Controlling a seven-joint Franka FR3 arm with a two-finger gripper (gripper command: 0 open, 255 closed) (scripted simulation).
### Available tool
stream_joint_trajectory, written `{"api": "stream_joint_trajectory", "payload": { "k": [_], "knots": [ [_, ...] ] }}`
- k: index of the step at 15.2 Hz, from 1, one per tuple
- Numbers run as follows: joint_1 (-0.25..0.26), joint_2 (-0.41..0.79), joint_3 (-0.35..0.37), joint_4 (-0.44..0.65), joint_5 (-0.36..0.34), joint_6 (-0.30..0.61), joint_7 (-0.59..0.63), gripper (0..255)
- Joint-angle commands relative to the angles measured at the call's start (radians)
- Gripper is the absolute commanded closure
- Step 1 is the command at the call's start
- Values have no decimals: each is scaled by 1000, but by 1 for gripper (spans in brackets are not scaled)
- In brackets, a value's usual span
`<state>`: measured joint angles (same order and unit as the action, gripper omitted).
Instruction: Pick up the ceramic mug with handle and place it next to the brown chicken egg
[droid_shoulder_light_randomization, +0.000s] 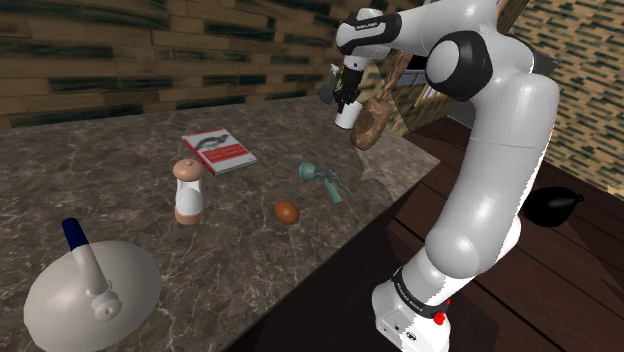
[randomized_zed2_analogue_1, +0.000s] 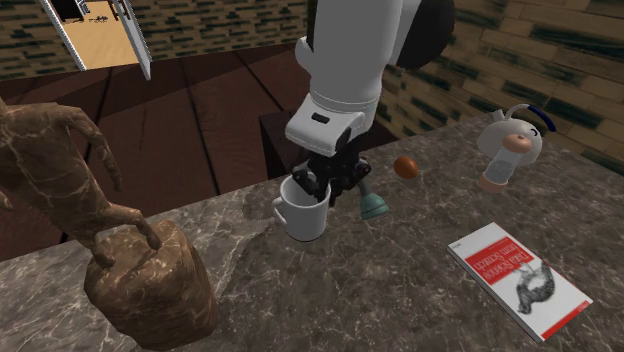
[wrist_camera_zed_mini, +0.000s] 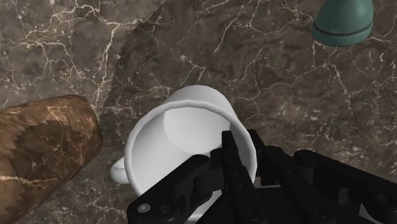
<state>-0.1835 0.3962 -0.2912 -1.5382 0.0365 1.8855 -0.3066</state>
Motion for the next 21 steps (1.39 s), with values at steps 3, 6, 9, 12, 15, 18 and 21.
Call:
{"api": "stream_joint_trajectory", "payload": {
  "k": [3,6,9,12,15,18,21],
  "knots": [
    [70,-84,19,-109,-27,24,90,255],
    [117,-127,39,-166,-41,36,158,255],
    [162,-161,61,-211,-52,44,226,255],
    [204,-188,86,-244,-60,48,295,255],
    [245,-206,112,-266,-66,49,363,255],
    [286,-216,139,-277,-69,47,431,255],
    [325,-218,167,-278,-70,42,499,255]
  ]
}}
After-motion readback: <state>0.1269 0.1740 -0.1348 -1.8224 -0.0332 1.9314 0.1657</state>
